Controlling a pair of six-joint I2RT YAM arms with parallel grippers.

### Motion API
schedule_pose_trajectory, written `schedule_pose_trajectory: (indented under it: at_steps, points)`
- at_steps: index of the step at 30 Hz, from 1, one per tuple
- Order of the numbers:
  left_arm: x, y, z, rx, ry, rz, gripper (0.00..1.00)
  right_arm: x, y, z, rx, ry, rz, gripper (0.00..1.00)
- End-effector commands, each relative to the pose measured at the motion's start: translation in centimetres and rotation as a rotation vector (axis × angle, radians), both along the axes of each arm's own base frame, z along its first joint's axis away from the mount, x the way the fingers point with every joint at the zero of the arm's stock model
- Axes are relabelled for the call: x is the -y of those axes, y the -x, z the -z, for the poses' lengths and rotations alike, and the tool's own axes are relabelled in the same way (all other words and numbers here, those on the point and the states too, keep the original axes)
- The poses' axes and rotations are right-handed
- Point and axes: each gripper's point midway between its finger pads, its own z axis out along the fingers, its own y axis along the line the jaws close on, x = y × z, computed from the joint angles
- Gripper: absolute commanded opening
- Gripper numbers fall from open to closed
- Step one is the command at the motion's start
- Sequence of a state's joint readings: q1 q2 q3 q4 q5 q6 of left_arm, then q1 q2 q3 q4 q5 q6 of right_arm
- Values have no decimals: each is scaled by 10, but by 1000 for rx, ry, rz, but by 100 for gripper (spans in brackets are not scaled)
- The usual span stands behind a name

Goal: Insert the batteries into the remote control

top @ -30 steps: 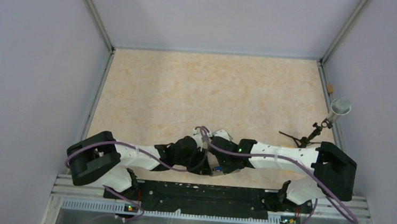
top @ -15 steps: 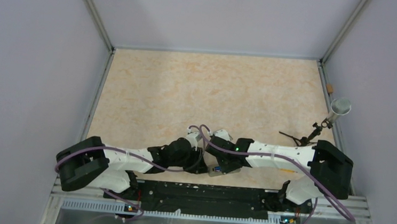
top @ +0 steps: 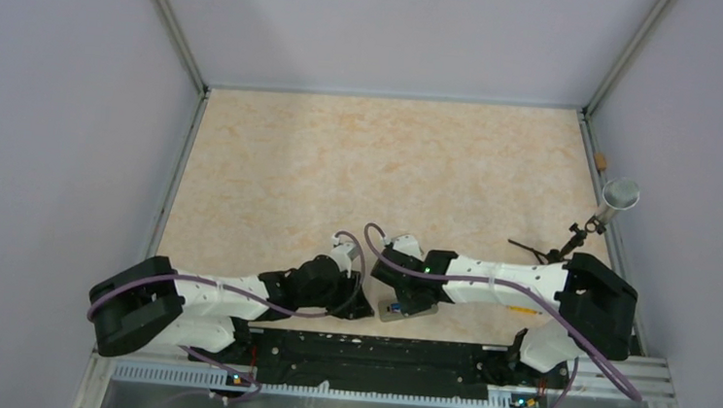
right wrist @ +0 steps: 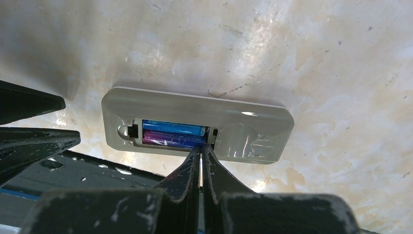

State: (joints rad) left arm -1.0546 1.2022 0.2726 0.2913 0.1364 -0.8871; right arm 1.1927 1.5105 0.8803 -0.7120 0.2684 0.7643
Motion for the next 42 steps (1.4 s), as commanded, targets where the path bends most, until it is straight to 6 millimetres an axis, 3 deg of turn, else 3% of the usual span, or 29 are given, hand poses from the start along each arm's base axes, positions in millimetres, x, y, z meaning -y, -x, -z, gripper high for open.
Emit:
schedule_pose_trajectory:
  at_steps: [1, 9, 19, 33, 42]
  points:
    - [-1, -2, -5, 33, 23, 0, 33, -20, -29, 28, 74, -105, 109, 0]
    - [-2, 0, -6, 39, 29, 6, 33, -26, -31, 26, 49, -201, 139, 2]
    - [-1, 0, -5, 36, 27, 7, 34, -12, -28, 32, 49, -147, 137, 2]
    - [-1, -4, -5, 40, -3, 0, 34, -29, -43, -34, 177, -249, 80, 2]
    - [-3, -7, -6, 48, -22, -16, 34, -29, -37, -44, 178, -262, 31, 1]
